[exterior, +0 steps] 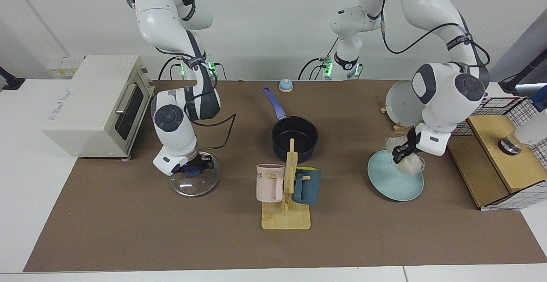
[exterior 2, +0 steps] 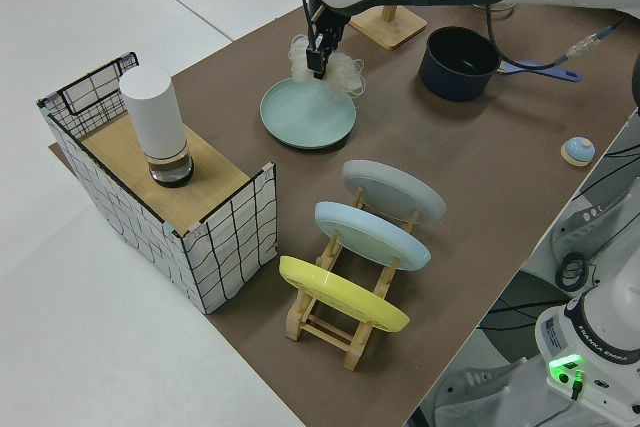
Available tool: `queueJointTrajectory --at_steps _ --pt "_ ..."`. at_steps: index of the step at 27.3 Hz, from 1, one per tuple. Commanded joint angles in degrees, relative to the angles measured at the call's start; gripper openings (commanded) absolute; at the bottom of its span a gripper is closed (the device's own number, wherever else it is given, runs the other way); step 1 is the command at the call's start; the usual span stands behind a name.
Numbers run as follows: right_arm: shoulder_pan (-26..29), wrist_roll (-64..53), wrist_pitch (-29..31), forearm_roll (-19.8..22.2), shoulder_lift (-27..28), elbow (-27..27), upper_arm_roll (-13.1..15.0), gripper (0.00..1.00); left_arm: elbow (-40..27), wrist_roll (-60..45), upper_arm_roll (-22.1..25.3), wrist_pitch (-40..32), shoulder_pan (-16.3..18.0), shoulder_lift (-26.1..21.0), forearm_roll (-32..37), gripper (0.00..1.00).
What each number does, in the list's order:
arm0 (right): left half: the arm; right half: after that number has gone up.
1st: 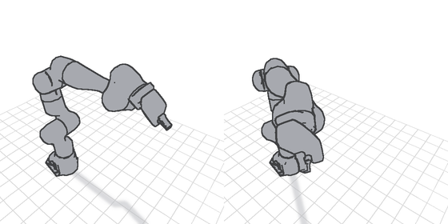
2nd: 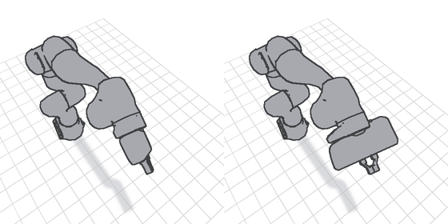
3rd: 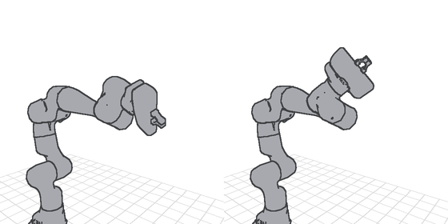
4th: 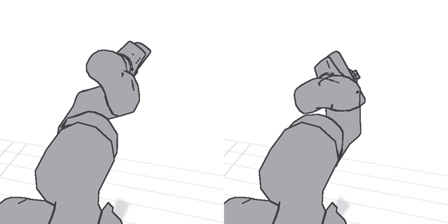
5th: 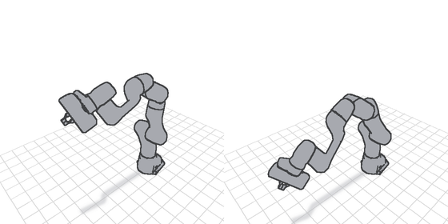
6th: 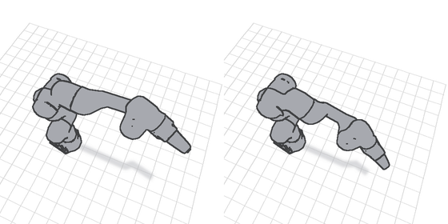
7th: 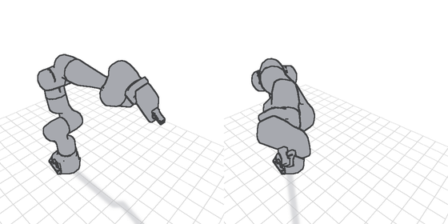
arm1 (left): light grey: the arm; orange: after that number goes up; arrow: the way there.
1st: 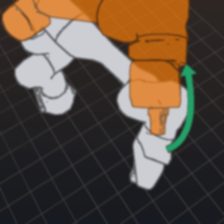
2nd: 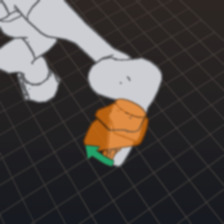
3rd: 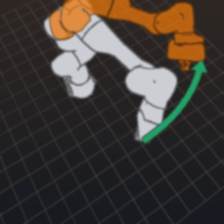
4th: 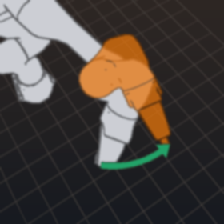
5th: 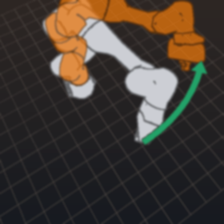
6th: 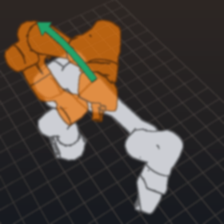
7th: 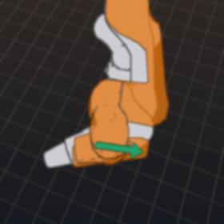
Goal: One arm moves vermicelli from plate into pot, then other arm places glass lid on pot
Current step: 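Lift the lid with the right gripper while the left gripper grasps vermicelli, then carry the vermicelli with the left gripper over the black saucepan, then lower the vermicelli into the saucepan and open the left gripper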
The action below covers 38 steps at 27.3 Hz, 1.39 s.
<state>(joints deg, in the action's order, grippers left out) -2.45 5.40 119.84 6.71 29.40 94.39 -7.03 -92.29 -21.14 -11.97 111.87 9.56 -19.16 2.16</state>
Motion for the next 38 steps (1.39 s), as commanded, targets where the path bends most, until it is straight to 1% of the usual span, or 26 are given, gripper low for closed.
queueJointTrajectory --at_steps 1,3,5,10,12,15,17,20,23,27,29,33,38 --pt "0.34 -1.1 -3.03 0.76 -1.62 -1.05 -0.53 0.0 -1.23 -7.4 -3.75 -6.12 -0.25 7.72 -1.1 0.0" --pt "0.34 -1.18 -3.74 0.67 -2.15 -1.58 -0.53 0.0 -1.67 -10.57 -5.78 -7.98 -0.25 9.48 -1.11 0.0" --pt "0.34 -1.18 -4.7 0.5 -3.2 -1.93 -0.53 0.0 -1.67 -12.95 -8.41 -8.86 -0.33 10.28 -1.11 0.0" --pt "0.52 -2.85 -6.28 -0.12 -6.8 -2.28 -1.23 0.0 -4.3 -16.47 -15.27 -7.55 -0.33 12.12 -1.11 0.0" --pt "0.43 -3.38 -7.25 -0.2 -8.12 -2.37 -1.23 0.0 -6.49 -16.65 -17.73 -5.97 -0.33 13.26 -1.11 0.0" --pt "0.43 -3.91 -8.92 -0.21 -10.15 -2.37 -1.23 0.0 -11.49 -17.88 -20.46 -1.23 -0.33 15.81 -1.89 0.0" --pt "0.43 -4.17 -10.59 -0.29 -11.73 -2.37 -1.23 0.0 -14.22 -18.58 -21.69 2.37 -0.33 16.43 -3.82 0.0" --pt "0.6 -4.96 -13.22 -0.47 -13.75 -2.28 -1.23 0.0 -16.52 -17.8 -22.83 4.14 -0.33 17.31 -5.23 0.0" --pt "1.04 -5.58 -14.46 -1.26 -14.98 -2.19 -1.23 0.0 -17.14 -17.35 -23.71 5.54 -0.42 16.7 -6.11 0.0" --pt "1.31 -6.19 -14.29 -2.31 -15.07 -1.84 -1.23 0.0 -19.15 -18.32 -25.65 10.64 -1.65 13.19 -6.2 0.0" --pt "1.13 -6.19 -13.94 -2.58 -15.07 -1.84 -1.15 0.0 -20.12 -18.14 -26.18 11.35 -1.92 13.18 -6.2 0.0" --pt "1.22 -6.28 -13.76 -2.58 -15.16 -1.67 -1.23 0.0 -20.65 -17.44 -26.35 13.02 -1.92 12.22 -6.12 0.0" --pt "1.31 -6.37 -13.67 -2.58 -15.16 -1.58 -1.23 0.0 -20.65 -18.32 -26.35 16.36 -3.15 8.53 -4.8 0.0"
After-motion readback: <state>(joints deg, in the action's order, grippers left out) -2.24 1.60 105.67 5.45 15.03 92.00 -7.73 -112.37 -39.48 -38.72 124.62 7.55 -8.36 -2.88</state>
